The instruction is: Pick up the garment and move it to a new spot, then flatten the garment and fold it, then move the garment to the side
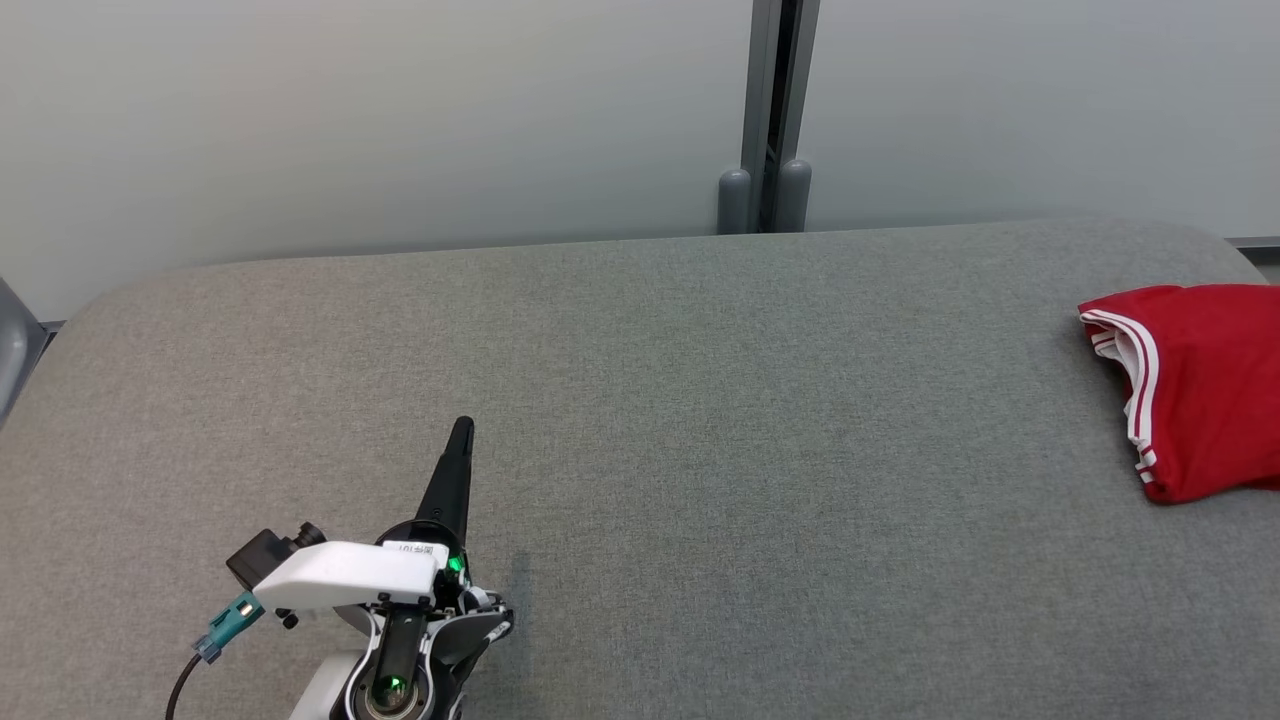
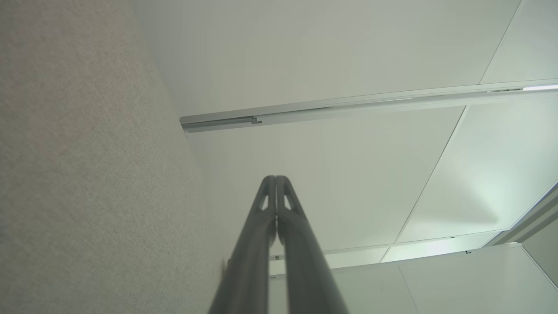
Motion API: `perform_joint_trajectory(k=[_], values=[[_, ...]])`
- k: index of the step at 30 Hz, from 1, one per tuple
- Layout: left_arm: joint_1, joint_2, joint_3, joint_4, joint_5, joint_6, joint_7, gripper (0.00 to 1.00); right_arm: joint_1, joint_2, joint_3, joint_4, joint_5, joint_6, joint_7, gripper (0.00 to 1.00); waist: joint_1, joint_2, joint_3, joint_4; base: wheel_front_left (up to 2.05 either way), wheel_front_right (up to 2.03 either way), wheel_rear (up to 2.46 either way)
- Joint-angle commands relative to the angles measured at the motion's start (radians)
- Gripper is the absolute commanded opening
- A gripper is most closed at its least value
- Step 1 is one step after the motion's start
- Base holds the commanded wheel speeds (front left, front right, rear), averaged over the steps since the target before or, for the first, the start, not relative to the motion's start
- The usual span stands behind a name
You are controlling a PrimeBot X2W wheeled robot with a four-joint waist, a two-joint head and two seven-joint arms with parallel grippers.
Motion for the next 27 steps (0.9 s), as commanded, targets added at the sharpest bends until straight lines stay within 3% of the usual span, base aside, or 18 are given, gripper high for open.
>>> perform_joint_trajectory(k=[1,27], values=[[-0.013,0.006,0.001,0.001,-0.003,-0.008,0.003,0.0,0.007,-0.007,-0.001,-0.004,0.006,0.0,0.001,0.0,0.0,0.0,0.0,0.0,0.0,0.0,0.0],[-0.013,0.006,0.001,0.0,-0.003,-0.008,0.003,0.0,0.008,-0.008,0.0,-0.004,0.008,0.0,-0.001,0.0,0.0,0.0,0.0,0.0,0.0,0.0,0.0]])
